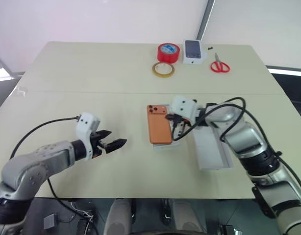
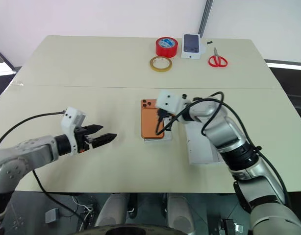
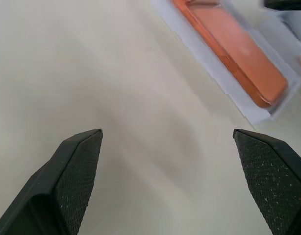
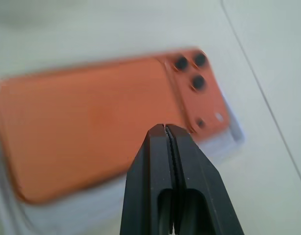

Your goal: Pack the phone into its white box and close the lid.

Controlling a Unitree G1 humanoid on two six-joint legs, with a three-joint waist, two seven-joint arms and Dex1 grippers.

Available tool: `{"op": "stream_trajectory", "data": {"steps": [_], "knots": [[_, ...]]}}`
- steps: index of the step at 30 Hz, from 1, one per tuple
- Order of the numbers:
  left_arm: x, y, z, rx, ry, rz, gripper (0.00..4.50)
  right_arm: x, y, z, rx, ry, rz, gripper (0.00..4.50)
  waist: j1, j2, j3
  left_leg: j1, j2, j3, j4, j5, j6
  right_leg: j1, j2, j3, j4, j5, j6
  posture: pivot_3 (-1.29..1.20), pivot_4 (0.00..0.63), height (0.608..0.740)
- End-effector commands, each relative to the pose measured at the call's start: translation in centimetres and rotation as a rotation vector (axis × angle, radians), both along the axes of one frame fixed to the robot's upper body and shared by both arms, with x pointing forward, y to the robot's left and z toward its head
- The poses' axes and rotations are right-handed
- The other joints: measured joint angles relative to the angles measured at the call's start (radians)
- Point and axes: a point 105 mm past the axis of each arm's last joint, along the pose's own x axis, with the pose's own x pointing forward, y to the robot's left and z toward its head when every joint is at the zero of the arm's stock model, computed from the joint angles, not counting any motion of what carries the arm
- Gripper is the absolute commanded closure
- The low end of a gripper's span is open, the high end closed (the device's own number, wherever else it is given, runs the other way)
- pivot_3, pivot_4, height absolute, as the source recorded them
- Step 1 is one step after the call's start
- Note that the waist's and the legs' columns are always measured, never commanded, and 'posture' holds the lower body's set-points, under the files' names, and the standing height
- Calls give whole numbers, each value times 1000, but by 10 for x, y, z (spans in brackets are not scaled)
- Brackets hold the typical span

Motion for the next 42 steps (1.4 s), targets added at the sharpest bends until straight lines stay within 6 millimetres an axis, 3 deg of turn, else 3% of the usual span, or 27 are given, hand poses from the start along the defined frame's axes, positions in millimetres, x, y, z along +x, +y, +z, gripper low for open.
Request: {"op": "stream_trajectory", "data": {"steps": [1,8,10,13,18,34,39,42], "knots": [[0,16,16,69,-174,-48,25,-4,22,13,14,-26,36,4500,-6,0,0,-1,1,0,0,0,0,-1,0,0,-1,0,-1,0,150,740],[18,48,38,26,-303,-4,25,-1,52,9,-17,-36,67,4500,-9,1,0,-3,1,0,-3,0,0,-3,-2,0,-5,1,-2,0,150,740],[21,47,45,17,-327,-22,25,1,55,8,-22,-36,65,4500,-9,1,0,-4,1,0,-4,0,0,-4,-2,0,-6,2,-2,0,150,740],[13,28,51,6,-320,-154,25,7,59,3,-50,-41,47,4500,-13,1,0,-5,1,1,-5,0,0,-3,-2,0,-8,2,-2,0,150,740],[2,13,46,26,-269,-277,25,11,64,-3,-73,-43,37,4500,-16,1,0,-4,0,1,-8,0,0,-4,-3,0,-9,2,-2,0,150,740],[1,5,38,74,-258,-284,25,6,47,-2,-136,-59,32,4500,-13,1,0,-3,0,2,-6,1,2,-3,-2,0,-7,2,-2,0,150,740],[10,2,41,78,-260,-239,25,3,47,14,-57,-77,35,4500,-11,1,0,-3,1,1,-6,2,3,-3,0,0,-6,2,-2,0,150,740],[28,3,46,103,-259,-131,25,9,33,27,-22,-97,-10,4500,-7,1,0,-3,1,1,-2,2,3,-2,1,-1,-4,2,-1,0,150,740]]}}
